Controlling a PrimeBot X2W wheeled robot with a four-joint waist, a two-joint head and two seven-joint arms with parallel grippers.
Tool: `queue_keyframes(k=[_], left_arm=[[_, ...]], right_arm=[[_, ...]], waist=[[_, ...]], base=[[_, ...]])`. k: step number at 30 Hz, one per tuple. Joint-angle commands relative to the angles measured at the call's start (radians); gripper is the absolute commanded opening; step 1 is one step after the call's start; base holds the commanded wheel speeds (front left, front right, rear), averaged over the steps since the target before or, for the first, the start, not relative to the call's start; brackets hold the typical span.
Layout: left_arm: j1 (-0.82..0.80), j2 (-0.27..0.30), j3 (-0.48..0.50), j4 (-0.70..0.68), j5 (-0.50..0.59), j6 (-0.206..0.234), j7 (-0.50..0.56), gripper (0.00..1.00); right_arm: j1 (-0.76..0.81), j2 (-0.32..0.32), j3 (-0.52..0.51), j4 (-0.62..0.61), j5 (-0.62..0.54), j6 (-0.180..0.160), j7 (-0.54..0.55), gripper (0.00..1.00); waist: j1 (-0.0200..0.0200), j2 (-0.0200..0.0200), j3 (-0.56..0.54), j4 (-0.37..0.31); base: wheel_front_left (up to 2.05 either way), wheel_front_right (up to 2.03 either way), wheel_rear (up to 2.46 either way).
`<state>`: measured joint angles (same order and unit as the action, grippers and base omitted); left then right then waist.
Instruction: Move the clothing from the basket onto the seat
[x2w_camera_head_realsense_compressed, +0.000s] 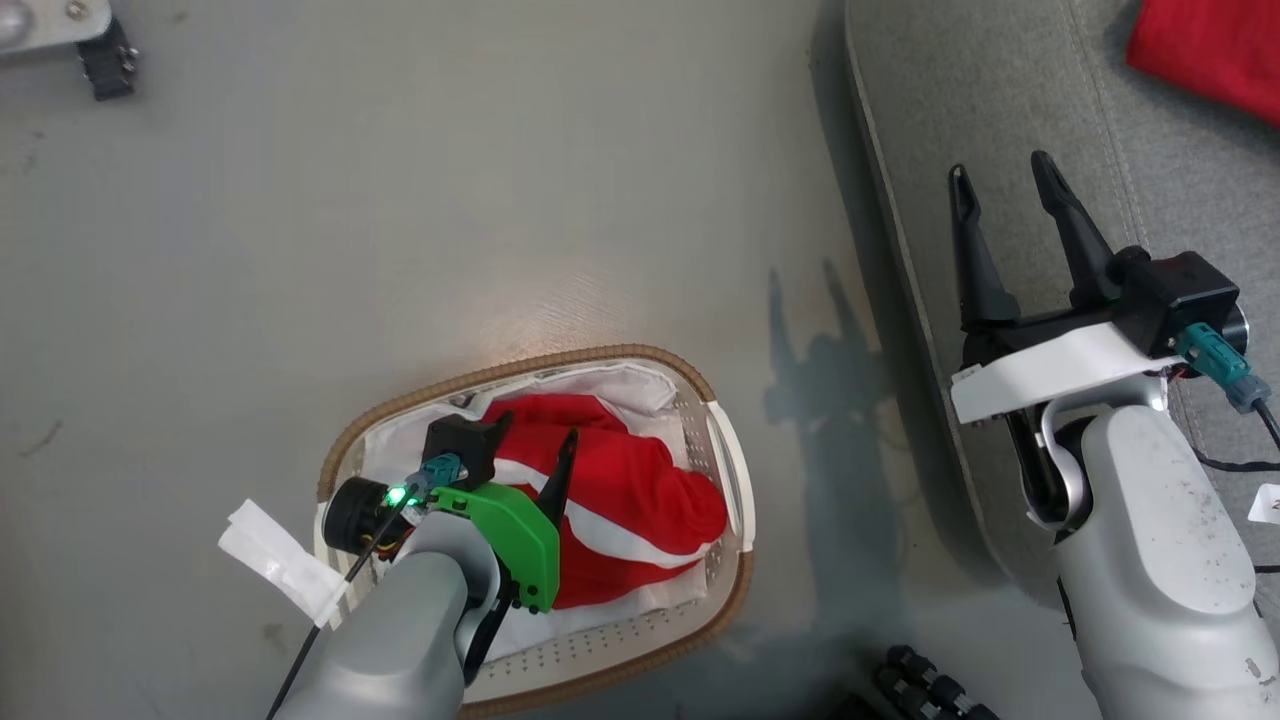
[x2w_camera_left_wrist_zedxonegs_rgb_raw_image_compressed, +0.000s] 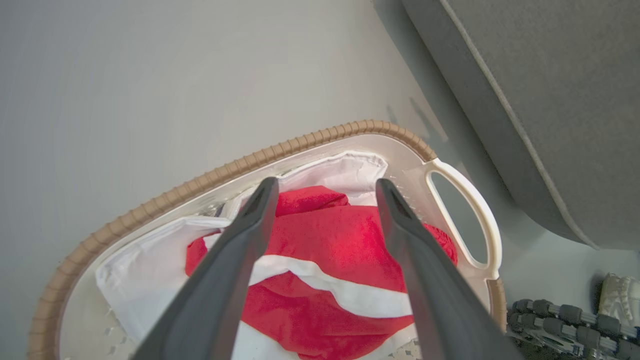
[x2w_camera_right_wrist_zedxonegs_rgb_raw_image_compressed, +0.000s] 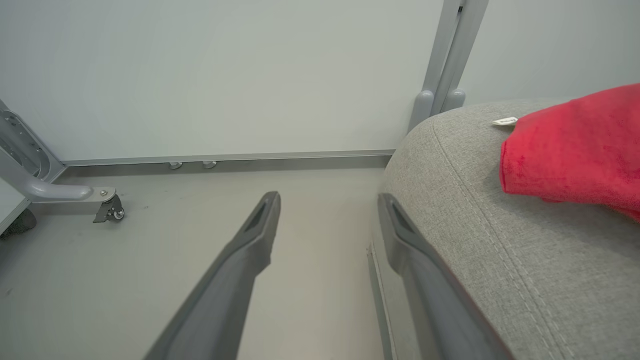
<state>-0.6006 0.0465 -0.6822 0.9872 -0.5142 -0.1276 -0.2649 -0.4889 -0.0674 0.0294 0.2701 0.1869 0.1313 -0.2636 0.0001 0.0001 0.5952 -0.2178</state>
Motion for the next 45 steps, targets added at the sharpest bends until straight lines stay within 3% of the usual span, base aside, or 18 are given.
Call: queue_keyframes(k=[1,12,18,29,30,31,37,45], left_arm=[[-0.031,0.009,-0.021,0.018,-0.025,-0.004,0.007,1.0],[-0.114,0.009,-0.158,0.108,-0.187,-0.004,0.026,1.0],[-0.174,0.007,-0.174,0.21,-0.212,-0.004,0.037,1.0],[-0.223,0.007,-0.243,0.255,-0.226,-0.003,0.07,1.0],[-0.225,0.008,-0.249,0.258,-0.224,-0.003,0.071,0.71],[-0.225,0.008,-0.254,0.258,-0.227,-0.003,0.07,0.0],[-0.219,0.008,-0.286,0.259,-0.236,-0.003,0.063,0.0],[-0.16,0.007,-0.327,0.236,-0.258,-0.003,0.025,0.0]], right_arm=[[-0.021,0.004,-0.003,-0.008,0.0,-0.001,-0.002,1.0],[-0.062,0.013,-0.032,-0.042,-0.003,-0.001,-0.002,1.0],[-0.077,0.013,-0.041,-0.057,-0.009,-0.001,-0.002,1.0],[-0.087,0.015,-0.053,-0.066,-0.005,-0.001,-0.002,1.0],[-0.089,0.016,-0.054,-0.064,-0.006,-0.001,-0.002,1.0],[-0.092,0.016,-0.054,-0.062,-0.008,-0.001,-0.002,1.0],[-0.101,0.016,-0.053,-0.057,-0.004,-0.001,-0.002,1.0],[-0.076,0.015,-0.036,-0.049,0.0,-0.001,-0.002,1.0]], waist=[[-0.0001,-0.0001,0.117,-0.073],[-0.0001,-0.0001,0.245,-0.098],[-0.0001,-0.0001,0.296,-0.099],[-0.0001,-0.0001,0.342,-0.1],[-0.0001,-0.0001,0.342,-0.1],[-0.0001,-0.0001,0.342,-0.098],[-0.0001,-0.0001,0.315,-0.086],[-0.0001,-0.0001,0.166,-0.069]], base=[[0.0,0.0,0.0],[0.0,0.0,0.0],[0.0,0.0,0.0],[0.0,0.0,0.0],[0.0,0.0,0.0],[0.0,0.0,0.0],[0.0,0.0,0.0],[0.0,0.0,0.0]])
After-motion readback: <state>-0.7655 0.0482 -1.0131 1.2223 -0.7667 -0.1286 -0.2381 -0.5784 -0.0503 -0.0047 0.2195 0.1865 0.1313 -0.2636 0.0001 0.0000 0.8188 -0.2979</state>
